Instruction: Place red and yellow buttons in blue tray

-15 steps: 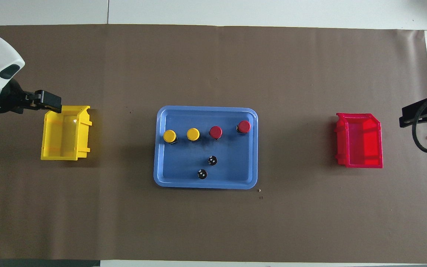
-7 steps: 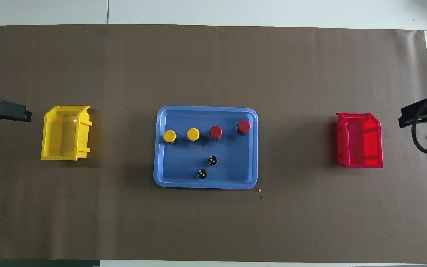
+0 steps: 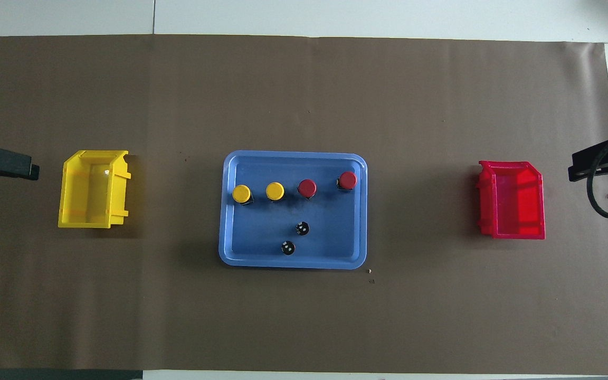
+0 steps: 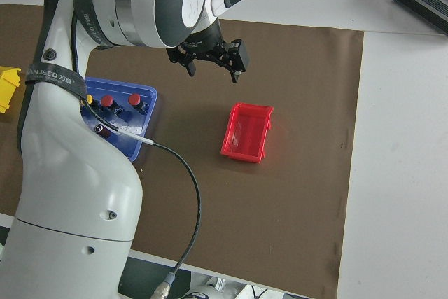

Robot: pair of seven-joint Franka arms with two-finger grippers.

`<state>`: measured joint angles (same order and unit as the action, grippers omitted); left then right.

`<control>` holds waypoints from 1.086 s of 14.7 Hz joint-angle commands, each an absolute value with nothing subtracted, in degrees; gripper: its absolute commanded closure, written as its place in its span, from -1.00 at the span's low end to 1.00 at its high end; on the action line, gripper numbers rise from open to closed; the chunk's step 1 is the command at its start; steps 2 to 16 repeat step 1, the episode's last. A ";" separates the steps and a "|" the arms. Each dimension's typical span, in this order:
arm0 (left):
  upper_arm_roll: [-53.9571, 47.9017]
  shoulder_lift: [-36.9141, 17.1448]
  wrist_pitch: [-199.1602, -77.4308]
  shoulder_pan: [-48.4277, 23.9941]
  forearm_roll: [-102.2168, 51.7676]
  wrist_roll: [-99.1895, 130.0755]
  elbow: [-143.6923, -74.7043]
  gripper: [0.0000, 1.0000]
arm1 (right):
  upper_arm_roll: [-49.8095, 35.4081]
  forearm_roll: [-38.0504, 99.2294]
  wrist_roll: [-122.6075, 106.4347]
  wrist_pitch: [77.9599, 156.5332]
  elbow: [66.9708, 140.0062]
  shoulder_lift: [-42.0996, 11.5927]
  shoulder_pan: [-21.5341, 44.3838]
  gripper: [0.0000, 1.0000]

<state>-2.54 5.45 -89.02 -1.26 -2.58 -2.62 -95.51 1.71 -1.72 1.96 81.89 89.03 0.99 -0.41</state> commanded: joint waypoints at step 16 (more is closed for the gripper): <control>-2.37 6.15 -86.49 -0.88 -2.12 -0.89 -95.10 -1.00 | 1.05 -2.11 0.53 82.88 90.26 2.02 -1.41 -1.00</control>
